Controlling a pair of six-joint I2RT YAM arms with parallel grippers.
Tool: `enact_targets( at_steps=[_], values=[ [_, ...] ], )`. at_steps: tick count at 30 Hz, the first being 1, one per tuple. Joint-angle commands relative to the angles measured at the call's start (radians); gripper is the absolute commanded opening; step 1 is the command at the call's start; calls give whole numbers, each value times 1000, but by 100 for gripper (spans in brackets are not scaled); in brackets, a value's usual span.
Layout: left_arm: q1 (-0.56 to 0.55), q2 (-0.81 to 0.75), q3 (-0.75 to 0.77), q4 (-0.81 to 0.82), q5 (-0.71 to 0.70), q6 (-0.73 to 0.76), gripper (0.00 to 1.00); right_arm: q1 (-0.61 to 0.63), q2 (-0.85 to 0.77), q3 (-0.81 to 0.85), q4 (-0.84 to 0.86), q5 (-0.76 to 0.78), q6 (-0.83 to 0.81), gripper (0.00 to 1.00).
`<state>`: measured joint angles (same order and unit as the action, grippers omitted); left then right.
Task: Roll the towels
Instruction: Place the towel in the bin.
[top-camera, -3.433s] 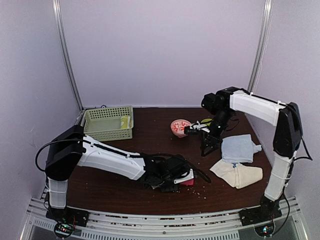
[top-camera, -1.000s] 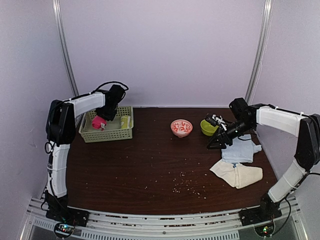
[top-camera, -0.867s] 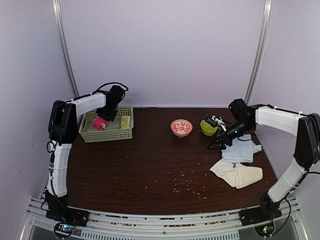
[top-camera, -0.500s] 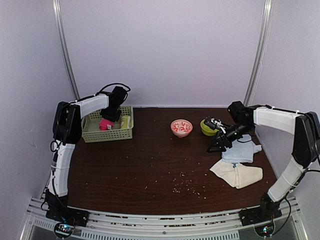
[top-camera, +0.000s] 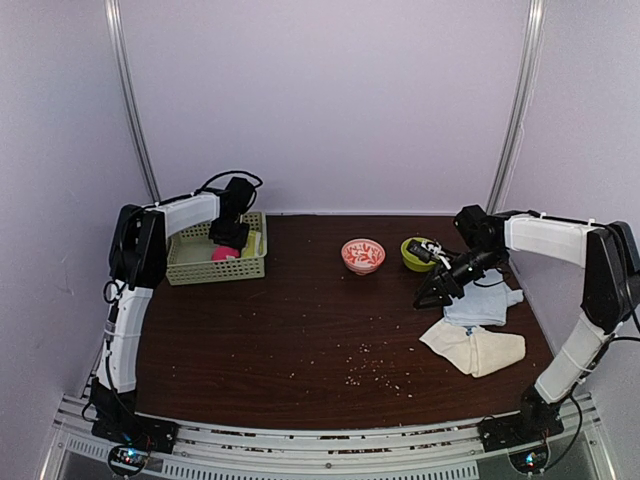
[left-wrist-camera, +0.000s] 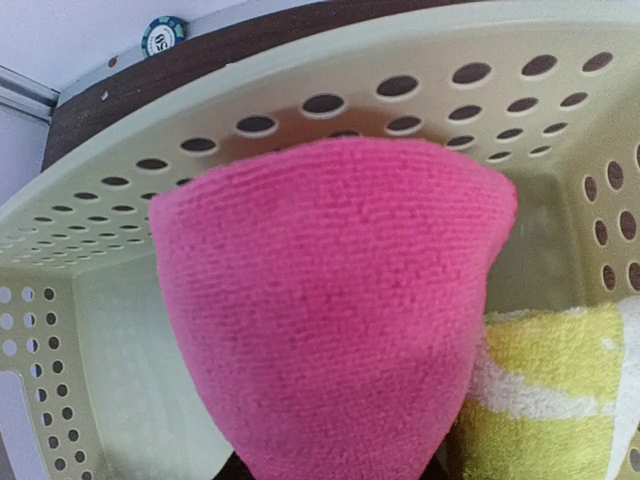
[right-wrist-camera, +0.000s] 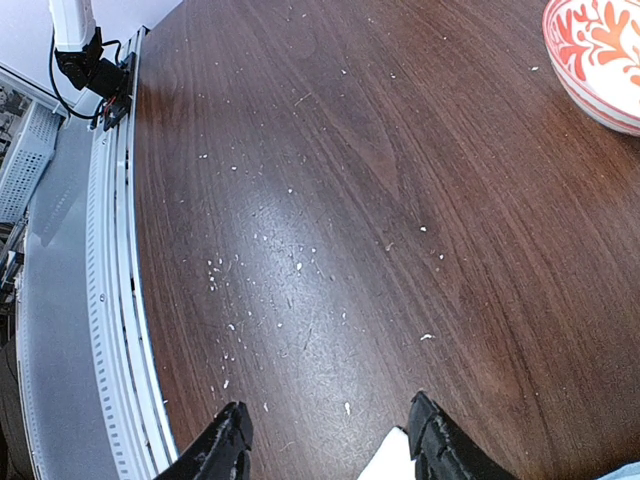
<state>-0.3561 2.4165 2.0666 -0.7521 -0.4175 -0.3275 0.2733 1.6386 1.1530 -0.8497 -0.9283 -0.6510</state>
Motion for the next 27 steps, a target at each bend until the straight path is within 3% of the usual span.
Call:
enact_targets(
  at_steps=[1,10,16,27],
  values=[
    [9,32,21,56,87,-54,0,1,10,20,-18,-11,-9,54],
    [25,51,1,54,162,-90,0,2,15,21,-19,-10,-10,54],
    [28,22,-32,56,164,-85,32,5,20,23,-22,-10,-11,54],
    [28,-36,-71,56,154,-81,51,12,24,25,-25,-3,-16,54]
  ],
)
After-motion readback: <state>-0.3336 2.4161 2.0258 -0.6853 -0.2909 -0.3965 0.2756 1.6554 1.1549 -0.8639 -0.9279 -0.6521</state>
